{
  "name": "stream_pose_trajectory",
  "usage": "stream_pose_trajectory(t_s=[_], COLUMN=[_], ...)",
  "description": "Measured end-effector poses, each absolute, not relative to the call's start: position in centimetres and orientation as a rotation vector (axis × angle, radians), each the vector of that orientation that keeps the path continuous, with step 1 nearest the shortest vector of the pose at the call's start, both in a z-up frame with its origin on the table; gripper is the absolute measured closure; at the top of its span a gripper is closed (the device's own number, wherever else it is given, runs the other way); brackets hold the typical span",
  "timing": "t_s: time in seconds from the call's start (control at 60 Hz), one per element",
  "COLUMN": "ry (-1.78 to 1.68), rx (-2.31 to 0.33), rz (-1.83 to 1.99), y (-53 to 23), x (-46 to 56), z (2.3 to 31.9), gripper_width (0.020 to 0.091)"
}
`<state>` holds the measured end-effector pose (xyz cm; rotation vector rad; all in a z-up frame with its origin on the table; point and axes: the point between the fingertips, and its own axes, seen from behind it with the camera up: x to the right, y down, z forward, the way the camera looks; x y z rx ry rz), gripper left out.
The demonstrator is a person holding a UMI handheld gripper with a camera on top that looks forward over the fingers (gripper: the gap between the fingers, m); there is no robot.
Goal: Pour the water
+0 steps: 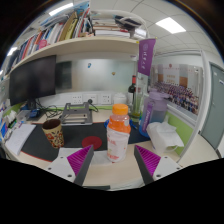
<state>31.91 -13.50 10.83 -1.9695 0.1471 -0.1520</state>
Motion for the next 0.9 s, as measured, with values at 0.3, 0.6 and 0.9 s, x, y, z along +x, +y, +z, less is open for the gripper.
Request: stream_pose_trajectory(t_s=[0.3, 0.6, 0.9], ry=[0.074, 0.007, -0.041], rx=[-1.923, -1.846, -1.858], rz=[-0.042, -0.012, -0.125], y=[-5.3, -2.4, -2.0], x=[35.1, 34.6, 34.6], z=[7.9, 7.8, 8.5], gripper_width=[0.0312, 0.0608, 0.0751])
